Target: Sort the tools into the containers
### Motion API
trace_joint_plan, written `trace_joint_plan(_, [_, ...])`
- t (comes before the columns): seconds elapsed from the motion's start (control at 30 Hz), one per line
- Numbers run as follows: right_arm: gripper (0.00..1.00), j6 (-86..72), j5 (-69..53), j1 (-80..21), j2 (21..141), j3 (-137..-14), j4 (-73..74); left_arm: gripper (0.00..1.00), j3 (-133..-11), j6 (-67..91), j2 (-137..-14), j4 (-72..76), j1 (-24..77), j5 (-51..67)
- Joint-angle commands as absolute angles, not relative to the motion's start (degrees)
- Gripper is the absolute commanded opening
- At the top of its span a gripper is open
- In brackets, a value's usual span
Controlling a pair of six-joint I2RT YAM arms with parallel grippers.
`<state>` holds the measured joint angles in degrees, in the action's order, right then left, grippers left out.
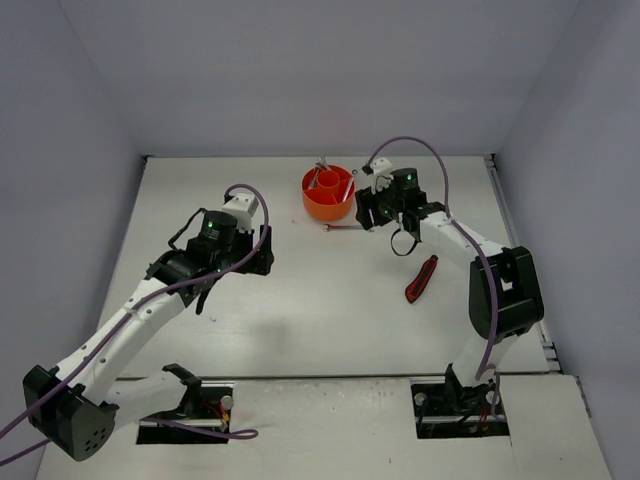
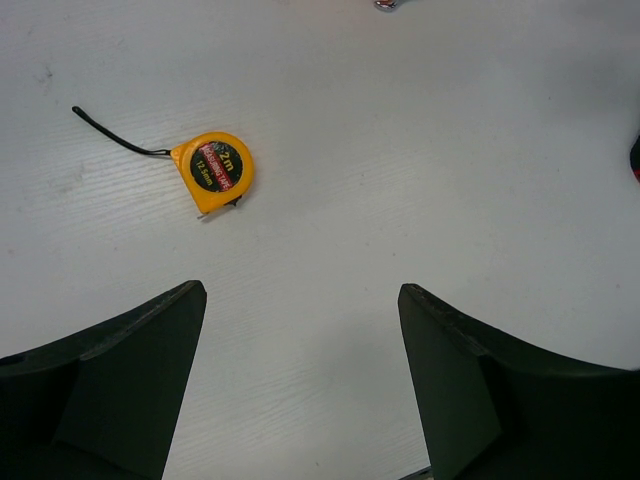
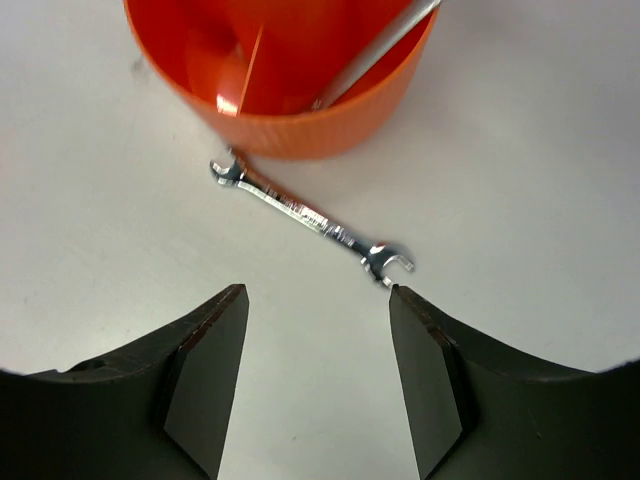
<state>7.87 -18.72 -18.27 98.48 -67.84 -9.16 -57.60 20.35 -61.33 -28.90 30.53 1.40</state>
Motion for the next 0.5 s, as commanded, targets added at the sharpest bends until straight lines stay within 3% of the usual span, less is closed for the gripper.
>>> trace_joint_plan(0.0, [0.57,5.53,-19.28,-19.13,97.77,-67.00,-11.19,0.75,-59.27,19.22,-61.69,-23.33,30.06,2.25])
trace_joint_plan(0.47, [0.61,12.79,-18.99,-18.90,110.39,-74.80,-11.86,0.75,-58.61,19.01,-60.45,-25.98,30.06,1.10])
